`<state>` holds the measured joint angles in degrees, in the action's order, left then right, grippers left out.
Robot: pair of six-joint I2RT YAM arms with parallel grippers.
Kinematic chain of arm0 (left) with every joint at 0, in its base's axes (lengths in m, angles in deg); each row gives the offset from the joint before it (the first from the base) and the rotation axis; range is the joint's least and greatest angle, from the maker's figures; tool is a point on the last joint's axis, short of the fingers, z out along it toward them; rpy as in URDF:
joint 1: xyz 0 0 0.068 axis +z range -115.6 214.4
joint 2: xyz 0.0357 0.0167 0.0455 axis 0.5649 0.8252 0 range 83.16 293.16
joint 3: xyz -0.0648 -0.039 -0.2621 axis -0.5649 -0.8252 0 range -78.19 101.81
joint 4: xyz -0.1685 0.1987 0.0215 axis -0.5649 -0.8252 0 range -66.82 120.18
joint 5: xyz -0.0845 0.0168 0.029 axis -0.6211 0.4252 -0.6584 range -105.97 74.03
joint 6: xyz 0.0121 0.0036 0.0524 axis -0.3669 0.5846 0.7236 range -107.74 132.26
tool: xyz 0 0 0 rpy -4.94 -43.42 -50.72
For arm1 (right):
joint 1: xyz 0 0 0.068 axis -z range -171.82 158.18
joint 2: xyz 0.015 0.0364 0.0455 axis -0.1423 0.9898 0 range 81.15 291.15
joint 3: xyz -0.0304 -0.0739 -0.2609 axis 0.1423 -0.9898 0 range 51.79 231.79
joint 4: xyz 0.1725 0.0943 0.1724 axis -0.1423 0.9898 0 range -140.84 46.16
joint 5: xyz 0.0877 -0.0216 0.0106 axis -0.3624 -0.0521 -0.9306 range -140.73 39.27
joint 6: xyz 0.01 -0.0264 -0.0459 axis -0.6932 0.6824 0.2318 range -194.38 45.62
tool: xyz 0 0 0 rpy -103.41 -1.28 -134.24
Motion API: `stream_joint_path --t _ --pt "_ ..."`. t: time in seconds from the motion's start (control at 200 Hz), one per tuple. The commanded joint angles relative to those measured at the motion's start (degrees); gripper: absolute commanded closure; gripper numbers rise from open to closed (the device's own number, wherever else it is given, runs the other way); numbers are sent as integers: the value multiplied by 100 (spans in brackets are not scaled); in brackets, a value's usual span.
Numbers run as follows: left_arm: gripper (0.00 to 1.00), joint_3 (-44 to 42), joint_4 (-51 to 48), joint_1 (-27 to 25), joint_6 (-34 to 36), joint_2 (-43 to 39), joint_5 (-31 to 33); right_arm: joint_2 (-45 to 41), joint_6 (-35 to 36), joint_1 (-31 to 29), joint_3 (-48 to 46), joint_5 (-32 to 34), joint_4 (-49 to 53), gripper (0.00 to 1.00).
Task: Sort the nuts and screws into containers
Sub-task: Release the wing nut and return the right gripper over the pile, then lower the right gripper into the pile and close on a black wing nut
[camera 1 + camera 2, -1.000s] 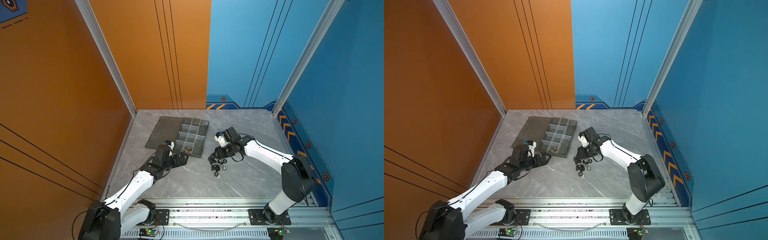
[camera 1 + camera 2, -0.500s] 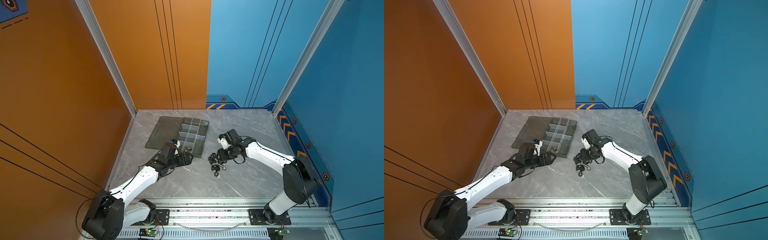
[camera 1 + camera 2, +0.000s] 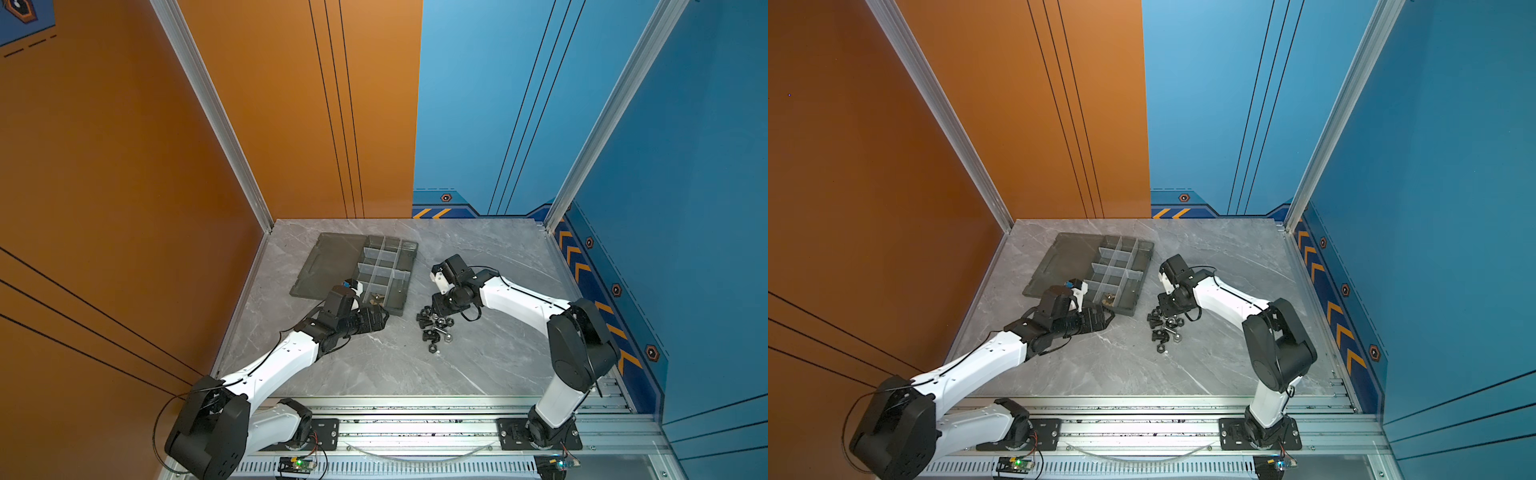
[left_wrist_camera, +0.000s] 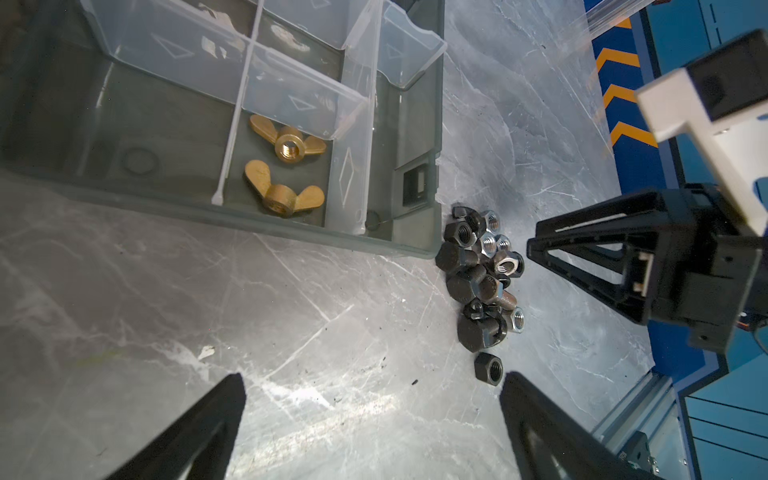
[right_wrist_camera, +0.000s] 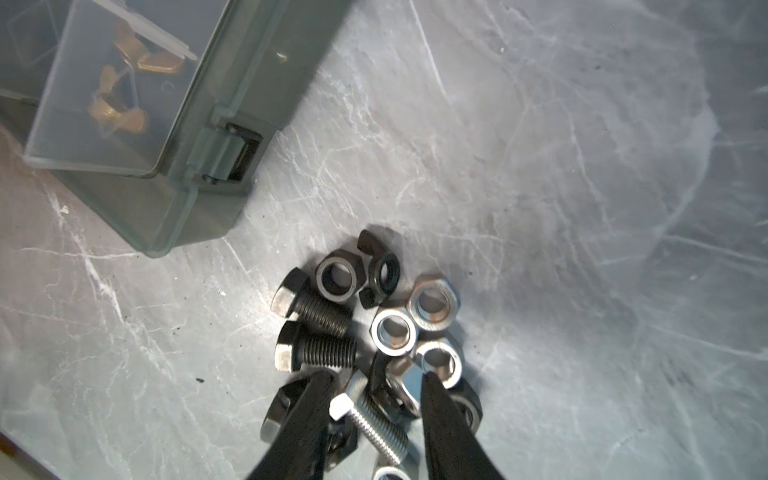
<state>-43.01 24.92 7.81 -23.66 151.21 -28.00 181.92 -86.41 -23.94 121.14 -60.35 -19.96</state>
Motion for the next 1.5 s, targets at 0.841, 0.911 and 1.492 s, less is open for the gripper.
stream_joint_path --t 0.841,0.911,1.492 --pt "2 149 -50 -38 -7 -21 82 969 447 -298 850 588 340 77" --pt "2 154 -47 -38 6 -31 82 1021 456 -310 874 610 356 77" --pt "2 126 -39 -30 4 6 90 1295 527 -304 969 786 434 80"
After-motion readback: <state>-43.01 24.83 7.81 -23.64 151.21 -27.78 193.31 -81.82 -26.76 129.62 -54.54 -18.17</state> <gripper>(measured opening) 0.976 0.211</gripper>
